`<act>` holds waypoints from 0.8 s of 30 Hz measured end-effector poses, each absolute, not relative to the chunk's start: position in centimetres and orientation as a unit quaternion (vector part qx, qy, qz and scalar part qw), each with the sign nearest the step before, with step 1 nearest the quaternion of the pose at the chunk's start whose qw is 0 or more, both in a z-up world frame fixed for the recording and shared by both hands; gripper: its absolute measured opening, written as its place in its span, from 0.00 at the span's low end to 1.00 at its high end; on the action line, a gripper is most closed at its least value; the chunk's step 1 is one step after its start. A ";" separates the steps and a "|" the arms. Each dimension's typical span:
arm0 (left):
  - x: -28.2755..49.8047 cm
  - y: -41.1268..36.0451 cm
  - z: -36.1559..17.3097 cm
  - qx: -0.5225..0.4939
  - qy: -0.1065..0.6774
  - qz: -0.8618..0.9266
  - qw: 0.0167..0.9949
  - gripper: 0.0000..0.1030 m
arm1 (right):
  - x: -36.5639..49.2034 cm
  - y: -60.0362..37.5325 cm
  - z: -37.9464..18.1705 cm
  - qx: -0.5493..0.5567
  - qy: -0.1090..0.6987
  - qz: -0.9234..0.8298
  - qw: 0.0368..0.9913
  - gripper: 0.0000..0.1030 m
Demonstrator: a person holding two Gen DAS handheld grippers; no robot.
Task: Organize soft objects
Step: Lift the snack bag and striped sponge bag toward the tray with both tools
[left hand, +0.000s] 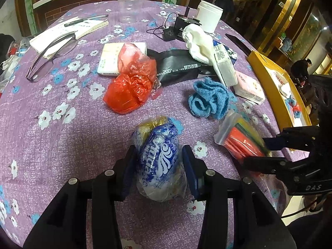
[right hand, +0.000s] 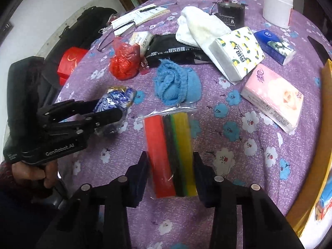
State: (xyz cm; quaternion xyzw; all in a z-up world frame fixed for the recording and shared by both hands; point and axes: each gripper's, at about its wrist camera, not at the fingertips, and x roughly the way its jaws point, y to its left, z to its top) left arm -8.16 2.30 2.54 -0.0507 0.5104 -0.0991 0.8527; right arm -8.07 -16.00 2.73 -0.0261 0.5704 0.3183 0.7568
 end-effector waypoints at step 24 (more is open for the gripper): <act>-7.3 -0.3 3.7 -0.045 0.501 -0.148 0.851 0.40 | -8.6 -23.3 6.6 0.071 0.532 0.280 0.796 0.39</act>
